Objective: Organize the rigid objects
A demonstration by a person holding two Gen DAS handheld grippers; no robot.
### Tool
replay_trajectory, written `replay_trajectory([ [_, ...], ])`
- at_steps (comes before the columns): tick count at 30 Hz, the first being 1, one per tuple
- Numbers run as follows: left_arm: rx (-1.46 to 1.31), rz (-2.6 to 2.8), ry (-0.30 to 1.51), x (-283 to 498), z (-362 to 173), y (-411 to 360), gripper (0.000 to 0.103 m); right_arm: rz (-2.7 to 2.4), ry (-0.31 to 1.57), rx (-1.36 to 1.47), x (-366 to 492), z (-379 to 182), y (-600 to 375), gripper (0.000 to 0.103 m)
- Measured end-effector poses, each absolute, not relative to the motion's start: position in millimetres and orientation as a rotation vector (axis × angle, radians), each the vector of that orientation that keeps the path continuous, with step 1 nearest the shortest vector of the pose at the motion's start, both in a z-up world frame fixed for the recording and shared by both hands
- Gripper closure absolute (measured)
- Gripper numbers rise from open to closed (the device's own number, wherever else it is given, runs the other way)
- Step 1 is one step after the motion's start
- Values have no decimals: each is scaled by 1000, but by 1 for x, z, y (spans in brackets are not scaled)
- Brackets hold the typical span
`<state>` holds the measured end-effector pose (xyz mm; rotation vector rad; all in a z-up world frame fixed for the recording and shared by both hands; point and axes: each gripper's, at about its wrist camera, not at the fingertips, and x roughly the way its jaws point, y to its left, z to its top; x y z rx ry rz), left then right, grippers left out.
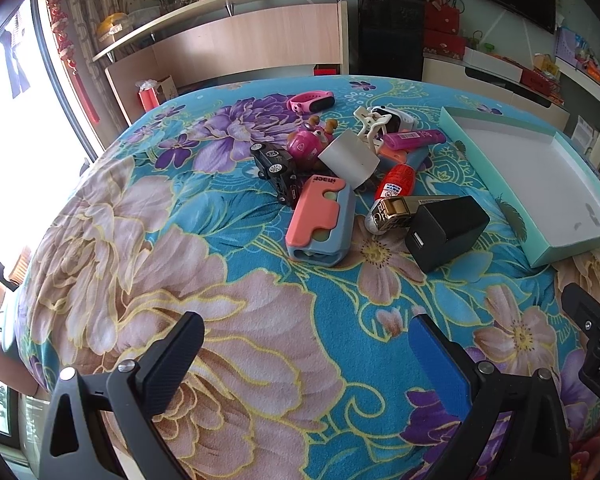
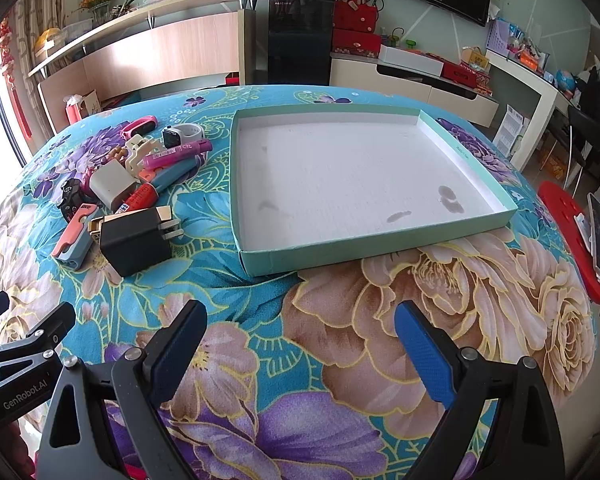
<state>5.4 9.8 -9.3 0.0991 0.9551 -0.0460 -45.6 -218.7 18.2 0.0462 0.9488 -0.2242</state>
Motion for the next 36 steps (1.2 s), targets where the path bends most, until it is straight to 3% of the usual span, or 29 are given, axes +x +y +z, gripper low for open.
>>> replay_trajectory([
  [24,78,-65,925,2,-4,14,0,-212,926,59,-49,24,-222,8],
  [36,36,-90,962,39,9,37,0,-36,878,97,-20,48,-192,8],
])
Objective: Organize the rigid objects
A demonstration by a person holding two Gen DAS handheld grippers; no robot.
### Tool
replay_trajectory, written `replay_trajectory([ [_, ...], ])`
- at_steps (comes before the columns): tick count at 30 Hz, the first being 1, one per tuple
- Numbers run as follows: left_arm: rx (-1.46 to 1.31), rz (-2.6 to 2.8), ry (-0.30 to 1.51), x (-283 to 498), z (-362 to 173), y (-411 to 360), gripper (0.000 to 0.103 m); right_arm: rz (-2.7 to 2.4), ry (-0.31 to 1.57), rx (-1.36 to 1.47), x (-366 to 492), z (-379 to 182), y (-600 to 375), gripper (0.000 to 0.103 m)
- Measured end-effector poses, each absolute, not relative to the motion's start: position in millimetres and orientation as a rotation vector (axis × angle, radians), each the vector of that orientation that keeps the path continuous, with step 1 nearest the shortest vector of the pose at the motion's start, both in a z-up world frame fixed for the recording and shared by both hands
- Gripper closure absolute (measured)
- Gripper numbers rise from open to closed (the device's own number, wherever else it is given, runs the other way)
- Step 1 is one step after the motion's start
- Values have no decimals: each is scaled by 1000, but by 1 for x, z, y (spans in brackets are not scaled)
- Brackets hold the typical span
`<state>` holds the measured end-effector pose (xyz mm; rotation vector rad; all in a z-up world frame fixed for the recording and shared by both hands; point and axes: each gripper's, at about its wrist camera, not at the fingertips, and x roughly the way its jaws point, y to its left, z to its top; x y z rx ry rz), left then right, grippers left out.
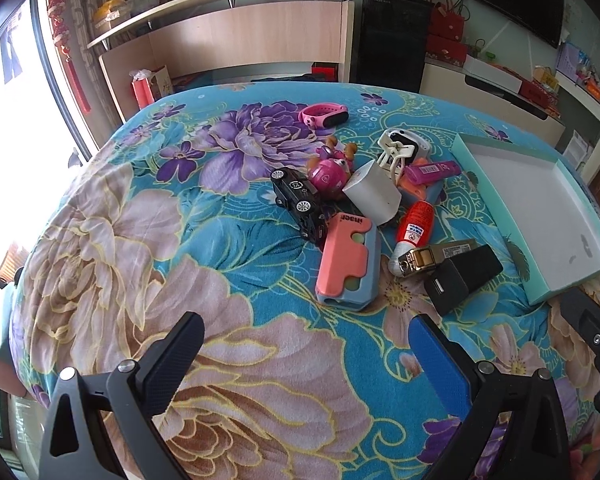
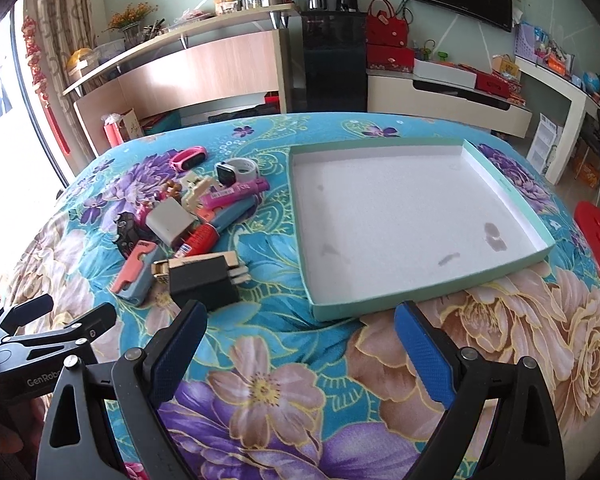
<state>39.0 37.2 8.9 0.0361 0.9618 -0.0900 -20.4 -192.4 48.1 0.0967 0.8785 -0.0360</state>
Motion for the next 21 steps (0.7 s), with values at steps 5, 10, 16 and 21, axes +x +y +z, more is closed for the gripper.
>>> replay_trajectory([
  [5,56,-105,983,54,-1,38,0,36,901,69,-1,43,-173,8],
  [10,106,-122,994,68,-9,29,4,78,933,54,15,30,-161,8],
  [16,133,-135,1000,82,-18,26,11,102,963,62,29,18,-156,8],
  [21,139,-167,993,89,-21,24,17,120,979,76,37,13,-157,8],
])
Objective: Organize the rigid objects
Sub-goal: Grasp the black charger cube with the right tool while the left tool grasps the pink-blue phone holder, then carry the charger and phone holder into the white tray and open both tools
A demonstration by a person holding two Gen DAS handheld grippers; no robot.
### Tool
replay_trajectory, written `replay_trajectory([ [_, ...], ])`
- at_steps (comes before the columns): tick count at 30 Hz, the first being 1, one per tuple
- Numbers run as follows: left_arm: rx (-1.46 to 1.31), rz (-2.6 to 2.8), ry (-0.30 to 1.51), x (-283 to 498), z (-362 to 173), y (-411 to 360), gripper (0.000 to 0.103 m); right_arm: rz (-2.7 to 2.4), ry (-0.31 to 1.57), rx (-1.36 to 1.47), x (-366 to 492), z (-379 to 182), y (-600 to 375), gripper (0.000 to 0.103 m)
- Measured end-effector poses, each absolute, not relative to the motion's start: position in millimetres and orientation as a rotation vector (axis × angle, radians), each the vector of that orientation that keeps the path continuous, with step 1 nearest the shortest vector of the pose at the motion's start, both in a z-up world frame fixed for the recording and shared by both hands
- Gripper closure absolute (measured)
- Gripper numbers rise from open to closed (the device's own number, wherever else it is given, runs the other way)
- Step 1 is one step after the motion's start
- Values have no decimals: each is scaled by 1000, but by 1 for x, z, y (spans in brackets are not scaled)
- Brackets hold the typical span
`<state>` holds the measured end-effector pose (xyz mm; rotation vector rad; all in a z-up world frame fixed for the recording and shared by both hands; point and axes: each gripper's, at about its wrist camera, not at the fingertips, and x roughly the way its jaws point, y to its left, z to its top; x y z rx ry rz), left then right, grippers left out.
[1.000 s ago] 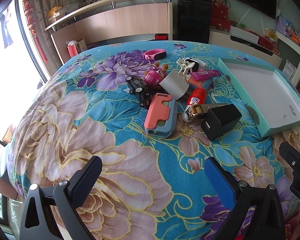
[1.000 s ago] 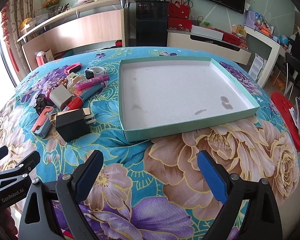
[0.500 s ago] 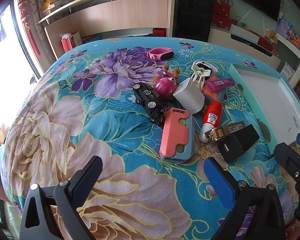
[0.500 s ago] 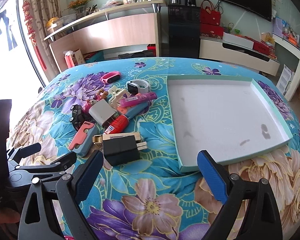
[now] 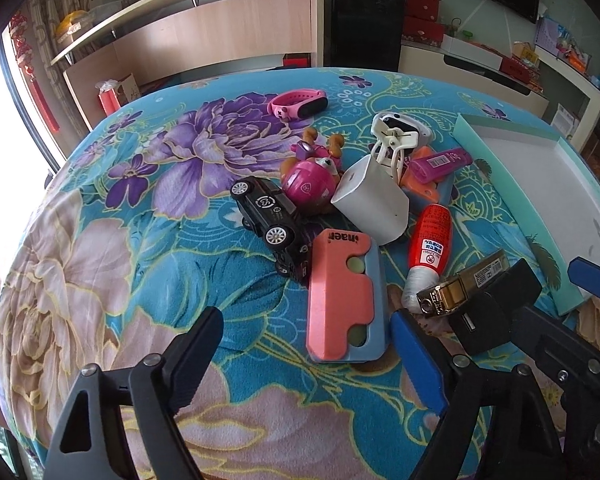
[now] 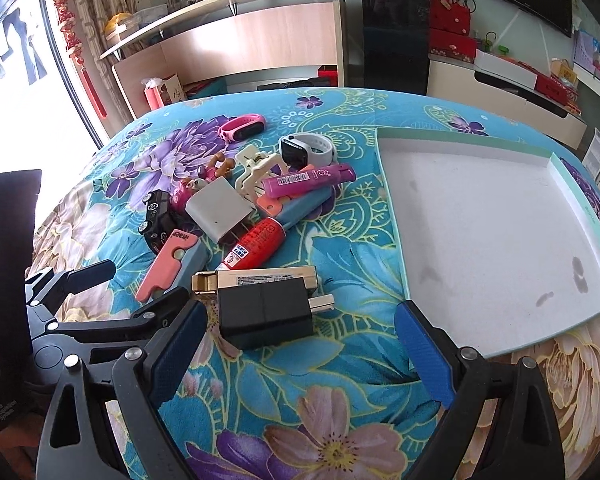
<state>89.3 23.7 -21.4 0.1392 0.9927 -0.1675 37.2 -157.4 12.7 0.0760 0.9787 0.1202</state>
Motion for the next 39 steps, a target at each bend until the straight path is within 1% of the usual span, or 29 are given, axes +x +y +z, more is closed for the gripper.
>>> replay_trajectory([
  [1,138,-174,993,91,-22,23,18,124,983,80,39,12,-158,8],
  [4,136,-197,998,95,-24,21,28,134,996,79,43,8,-157,9],
  [6,139,-208,998,97,-26,20,31,144,1003,81,44,6,-157,10],
  [9,137,-226,999,99,-27,19,38,149,1011,88,46,2,-157,10],
  [11,136,-237,1001,100,-27,19,47,157,1017,90,47,0,-156,16],
  [16,115,-248,996,99,-27,21,51,181,1024,108,48,-4,-154,26],
  [17,105,-249,994,98,-26,22,55,186,1022,120,47,-4,-154,31],
  [18,98,-245,991,97,-26,23,56,193,1020,134,47,-4,-155,35],
  [21,70,-238,988,93,-26,26,56,191,1019,150,46,-4,-156,36],
  [22,61,-236,985,91,-25,27,56,197,1017,162,45,-3,-157,46],
  [28,22,-228,949,82,-10,32,56,187,980,197,41,5,-165,47],
  [33,14,-215,889,79,15,34,58,193,925,233,40,22,-174,47],
  [37,7,-216,845,84,38,30,68,168,863,258,47,41,-185,47],
  [39,15,-227,823,86,47,22,68,143,830,255,51,49,-191,47],
])
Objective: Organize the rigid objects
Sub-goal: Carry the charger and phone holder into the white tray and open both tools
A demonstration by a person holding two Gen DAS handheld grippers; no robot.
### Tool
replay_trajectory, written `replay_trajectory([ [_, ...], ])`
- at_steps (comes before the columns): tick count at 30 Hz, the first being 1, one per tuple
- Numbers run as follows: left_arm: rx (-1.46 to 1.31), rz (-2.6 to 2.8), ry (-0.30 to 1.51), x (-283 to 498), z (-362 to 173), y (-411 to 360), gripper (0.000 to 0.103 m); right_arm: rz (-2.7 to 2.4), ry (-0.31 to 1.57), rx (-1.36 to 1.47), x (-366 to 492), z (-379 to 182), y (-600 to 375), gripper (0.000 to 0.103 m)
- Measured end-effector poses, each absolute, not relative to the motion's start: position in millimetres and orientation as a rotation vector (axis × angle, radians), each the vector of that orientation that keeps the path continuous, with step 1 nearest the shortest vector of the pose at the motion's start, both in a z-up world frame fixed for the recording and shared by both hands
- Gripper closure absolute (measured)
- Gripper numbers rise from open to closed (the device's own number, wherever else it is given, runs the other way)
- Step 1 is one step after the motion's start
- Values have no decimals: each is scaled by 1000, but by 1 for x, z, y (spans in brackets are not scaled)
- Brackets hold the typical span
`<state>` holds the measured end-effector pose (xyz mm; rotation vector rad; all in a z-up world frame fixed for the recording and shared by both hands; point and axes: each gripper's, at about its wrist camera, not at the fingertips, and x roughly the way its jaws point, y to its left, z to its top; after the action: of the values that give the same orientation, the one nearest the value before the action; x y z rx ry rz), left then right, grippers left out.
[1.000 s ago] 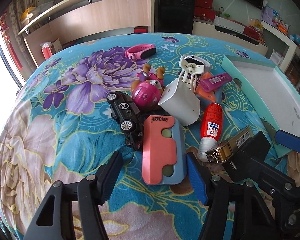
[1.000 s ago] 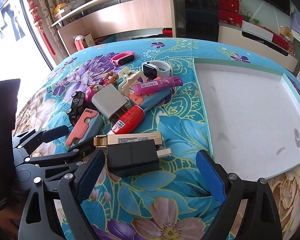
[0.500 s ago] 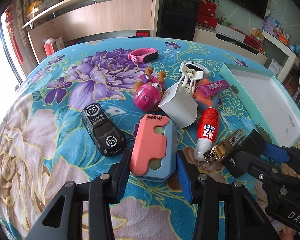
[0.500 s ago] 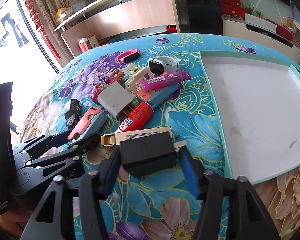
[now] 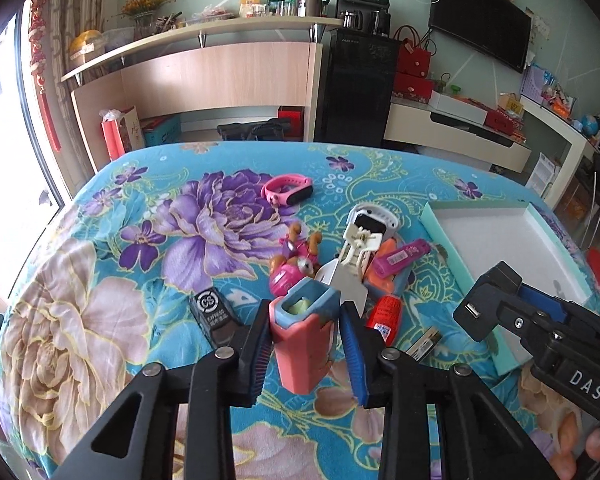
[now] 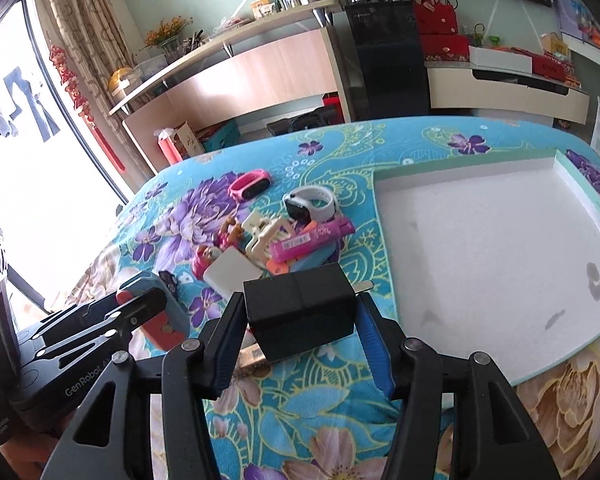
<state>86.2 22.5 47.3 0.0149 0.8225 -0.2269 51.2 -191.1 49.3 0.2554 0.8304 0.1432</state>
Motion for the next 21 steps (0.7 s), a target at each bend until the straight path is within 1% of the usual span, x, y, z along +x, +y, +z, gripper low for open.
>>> replay_trajectory([
  [11,86,-286,743,104,76,-34,68,-7,734,347,70,62,-250,47],
  [21,209,-412,723,115,78,-132,68,-221,712,387,55,50,-320,47],
])
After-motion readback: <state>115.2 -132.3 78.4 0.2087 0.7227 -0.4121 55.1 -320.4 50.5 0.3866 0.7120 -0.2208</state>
